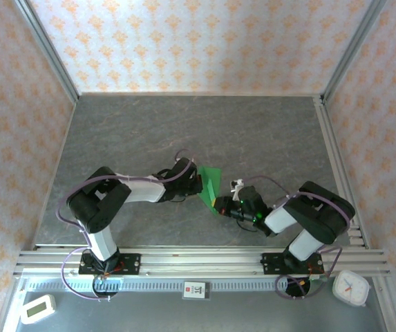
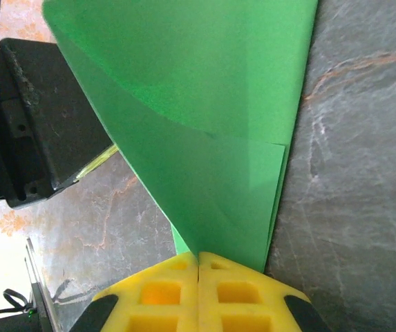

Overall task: Fold a paper plane with a square sheet of paper (pick it up from the middle)
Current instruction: Fourth fold the wing at the center of the table.

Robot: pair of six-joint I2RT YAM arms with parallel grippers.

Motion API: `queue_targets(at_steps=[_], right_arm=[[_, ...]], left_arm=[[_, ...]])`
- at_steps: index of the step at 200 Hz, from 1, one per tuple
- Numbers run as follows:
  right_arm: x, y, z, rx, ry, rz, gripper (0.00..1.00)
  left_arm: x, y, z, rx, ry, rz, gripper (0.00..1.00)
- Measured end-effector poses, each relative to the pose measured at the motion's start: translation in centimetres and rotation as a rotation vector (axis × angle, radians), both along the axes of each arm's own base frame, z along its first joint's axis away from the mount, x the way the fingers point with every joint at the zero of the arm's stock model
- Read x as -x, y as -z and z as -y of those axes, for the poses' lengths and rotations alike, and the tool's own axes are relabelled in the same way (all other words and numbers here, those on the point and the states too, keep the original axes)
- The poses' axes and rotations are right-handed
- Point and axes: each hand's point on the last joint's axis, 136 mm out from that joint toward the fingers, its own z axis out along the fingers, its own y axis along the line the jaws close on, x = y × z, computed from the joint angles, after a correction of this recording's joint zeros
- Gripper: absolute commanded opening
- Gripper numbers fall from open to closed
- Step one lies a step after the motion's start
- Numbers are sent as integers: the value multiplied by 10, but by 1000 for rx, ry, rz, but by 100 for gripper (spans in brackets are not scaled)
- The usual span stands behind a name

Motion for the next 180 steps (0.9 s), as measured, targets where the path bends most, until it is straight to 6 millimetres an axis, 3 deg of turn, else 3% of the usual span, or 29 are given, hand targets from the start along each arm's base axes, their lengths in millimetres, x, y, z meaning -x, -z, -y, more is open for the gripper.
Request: queue_targets(at_steps=[85,180], right_arm=[[-2,0,-4,8,-6,-12,0],[-2,1,-6,1,-24,-3,0]], left_arm=[[25,1,-31,48,-180,-32,0],[16,-6,-38,-13,-193,18,0]])
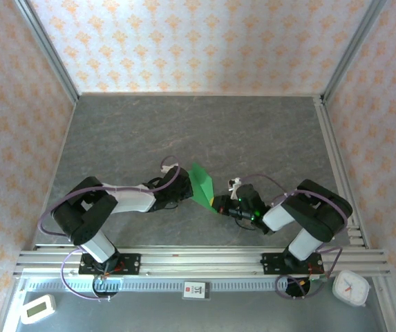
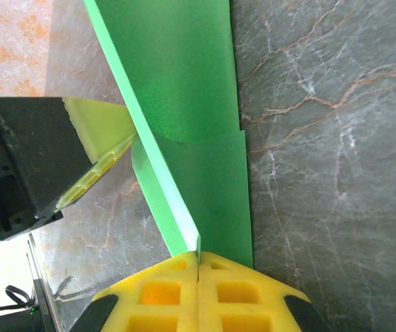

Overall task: Fold a paper plane with a square sheet of paper (pick it up from the middle)
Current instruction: Fourth fold the wing at the center of the table.

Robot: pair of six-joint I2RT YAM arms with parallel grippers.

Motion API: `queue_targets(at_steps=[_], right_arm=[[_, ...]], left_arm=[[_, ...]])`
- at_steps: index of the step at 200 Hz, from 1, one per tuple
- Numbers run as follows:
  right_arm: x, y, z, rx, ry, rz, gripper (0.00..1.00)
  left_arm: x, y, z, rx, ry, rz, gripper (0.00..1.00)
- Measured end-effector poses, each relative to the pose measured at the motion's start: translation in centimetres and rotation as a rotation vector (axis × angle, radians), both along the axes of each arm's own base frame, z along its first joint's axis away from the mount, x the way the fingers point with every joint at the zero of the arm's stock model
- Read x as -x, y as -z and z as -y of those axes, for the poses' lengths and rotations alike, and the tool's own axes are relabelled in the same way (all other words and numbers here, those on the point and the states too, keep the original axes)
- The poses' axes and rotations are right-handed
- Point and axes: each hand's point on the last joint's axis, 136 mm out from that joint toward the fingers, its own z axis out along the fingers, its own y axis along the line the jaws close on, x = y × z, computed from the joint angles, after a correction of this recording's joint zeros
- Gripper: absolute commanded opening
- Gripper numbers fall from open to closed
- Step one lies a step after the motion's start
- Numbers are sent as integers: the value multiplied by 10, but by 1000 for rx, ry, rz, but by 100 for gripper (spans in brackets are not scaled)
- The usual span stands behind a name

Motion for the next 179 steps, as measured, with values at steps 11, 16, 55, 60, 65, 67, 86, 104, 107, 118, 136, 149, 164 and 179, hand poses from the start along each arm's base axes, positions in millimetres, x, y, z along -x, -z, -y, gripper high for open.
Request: queue_targets(at_steps=[11,16,55,60,65,67,86,104,107,118,136,149,164,179], right_arm=[[0,0,-1,1,-10,5,0],[0,0,-2,3,-17,9,0],[-2,0,-10,4,-61,23,0],[-2,-1,-11,4,-66,24,0],[-3,-1,-12,5,-71,26,0],[-3,-1,-13,5,-74,27,0],[-4,-1,-16,14,-90,28,0],[-4,0,-16,22,-100,30,0],[-4,0,-16,23,-101,31,0],[-4,0,-16,25,-103,34,0],[-4,0,-16,25,-103,34,0],[-4,0,-16,25,-102,33,0],[-4,0,-16,20,-98,33,0],[-4,0,-15,13,-88,31,0]], left_arm=[[-4,-5,3,0,7,14,0],[-5,-7,4,1,11,20,0],[-7,-8,6,3,14,26,0],[-7,-7,5,1,14,24,0],[-6,-6,5,-1,14,21,0],[-6,-5,5,-2,15,20,0],[-5,2,4,-11,16,5,0],[-4,6,4,-13,16,2,0],[-4,7,4,-12,16,2,0],[-4,7,4,-8,16,6,0],[-4,6,4,-3,18,8,0],[-4,6,4,-3,18,9,0],[-4,3,5,1,18,14,0],[-5,-5,6,13,19,29,0]])
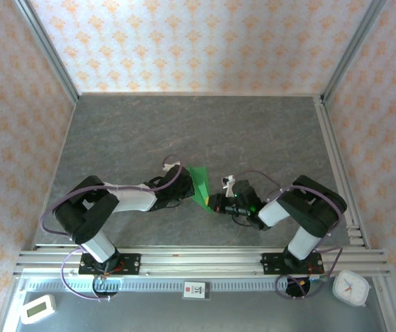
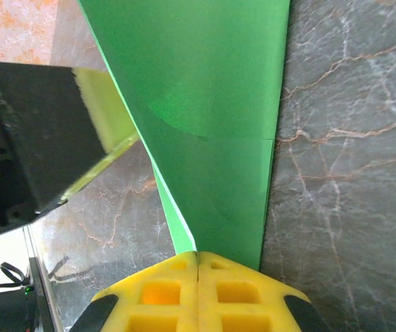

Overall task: Fold a paper plane with a square sheet of paper (pick it up from the middle)
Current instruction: Fourth fold the wing at the center of the table.

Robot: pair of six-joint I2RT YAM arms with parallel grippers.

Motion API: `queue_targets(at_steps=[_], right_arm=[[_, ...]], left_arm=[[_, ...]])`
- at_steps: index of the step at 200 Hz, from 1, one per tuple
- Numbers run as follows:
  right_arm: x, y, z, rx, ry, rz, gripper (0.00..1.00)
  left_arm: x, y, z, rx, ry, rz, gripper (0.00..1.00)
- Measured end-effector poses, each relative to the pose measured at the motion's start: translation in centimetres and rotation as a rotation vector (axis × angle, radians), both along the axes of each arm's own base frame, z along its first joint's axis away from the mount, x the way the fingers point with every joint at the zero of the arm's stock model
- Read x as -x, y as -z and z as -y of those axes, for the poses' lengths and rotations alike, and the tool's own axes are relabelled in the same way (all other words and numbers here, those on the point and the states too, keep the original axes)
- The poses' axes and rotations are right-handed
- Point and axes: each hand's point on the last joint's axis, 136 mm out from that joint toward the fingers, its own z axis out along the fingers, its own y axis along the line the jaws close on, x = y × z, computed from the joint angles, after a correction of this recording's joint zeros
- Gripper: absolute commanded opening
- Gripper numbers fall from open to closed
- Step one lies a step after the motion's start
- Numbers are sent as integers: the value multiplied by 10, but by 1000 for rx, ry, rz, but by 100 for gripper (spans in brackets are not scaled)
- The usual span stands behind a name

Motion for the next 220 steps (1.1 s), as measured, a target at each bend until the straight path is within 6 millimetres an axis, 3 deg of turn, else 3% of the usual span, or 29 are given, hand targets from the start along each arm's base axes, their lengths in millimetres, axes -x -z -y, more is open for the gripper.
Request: queue_targets(at_steps=[38,105,175,220], right_arm=[[0,0,2,-30,25,-4,0],[-1,-1,1,-51,36,-8,0],[0,0,2,-49,35,-10,0],[0,0,1,-49,35,-11,0]], left_arm=[[-1,-22,6,41,27,44,0],[4,-35,31,113,136,75,0],[6,-38,53,184,206,100,0],[3,-22,55,145,226,89,0]])
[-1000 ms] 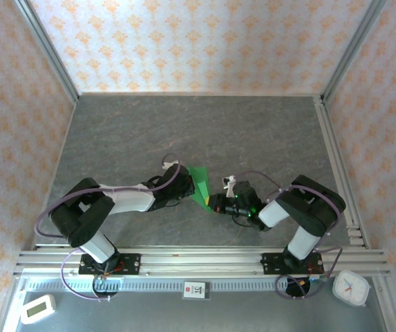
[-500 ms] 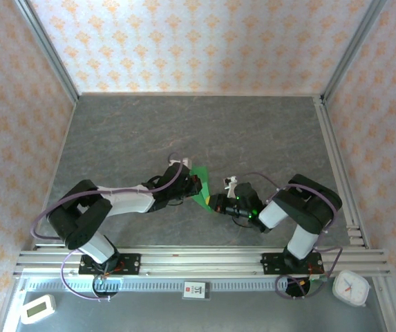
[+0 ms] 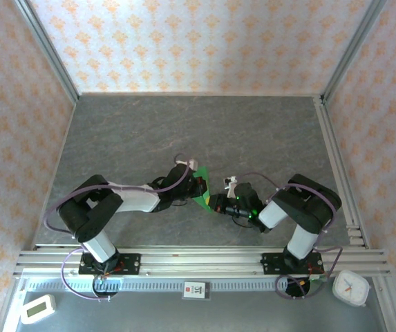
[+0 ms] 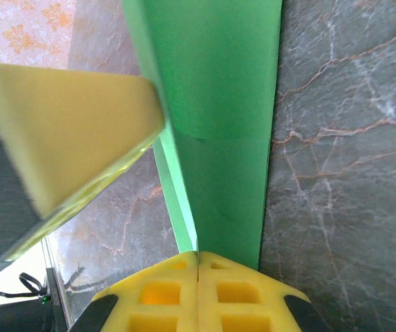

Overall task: Fold a paper plane with a square sheet of paper (pick it up from the middle)
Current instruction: Fourth fold the wing at the center of the table.

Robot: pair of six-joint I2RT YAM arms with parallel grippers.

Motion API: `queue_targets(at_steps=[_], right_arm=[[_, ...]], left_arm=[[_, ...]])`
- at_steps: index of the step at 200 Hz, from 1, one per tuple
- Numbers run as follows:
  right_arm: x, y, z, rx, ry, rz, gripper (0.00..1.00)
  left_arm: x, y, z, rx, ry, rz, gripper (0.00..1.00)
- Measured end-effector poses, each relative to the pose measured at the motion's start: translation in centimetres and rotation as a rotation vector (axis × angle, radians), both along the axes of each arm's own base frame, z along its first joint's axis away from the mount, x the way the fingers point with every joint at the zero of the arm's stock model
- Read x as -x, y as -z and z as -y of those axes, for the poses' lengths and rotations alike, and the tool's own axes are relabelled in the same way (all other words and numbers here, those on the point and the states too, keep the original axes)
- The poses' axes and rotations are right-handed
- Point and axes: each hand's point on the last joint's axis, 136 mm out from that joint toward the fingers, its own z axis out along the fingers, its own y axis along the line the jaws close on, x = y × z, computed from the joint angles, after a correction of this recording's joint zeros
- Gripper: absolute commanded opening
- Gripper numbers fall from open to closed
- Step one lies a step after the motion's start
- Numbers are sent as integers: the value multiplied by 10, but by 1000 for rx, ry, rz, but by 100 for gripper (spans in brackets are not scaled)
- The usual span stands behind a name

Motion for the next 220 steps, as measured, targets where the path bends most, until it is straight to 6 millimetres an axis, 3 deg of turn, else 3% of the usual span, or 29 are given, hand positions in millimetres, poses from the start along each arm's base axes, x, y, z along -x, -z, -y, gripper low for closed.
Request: queue_targets(at_steps=[85,181,220], right_arm=[[0,0,0,5,-1,-5,0],[0,1,-2,10,-7,-10,0],[-1,0,-2,12,-8,-13,0]], left_arm=[[-12,13,3,-62,16,30,0],[-24,27,-11,-106,6,36,0],[-30,21,-7,-100,9,54,0]])
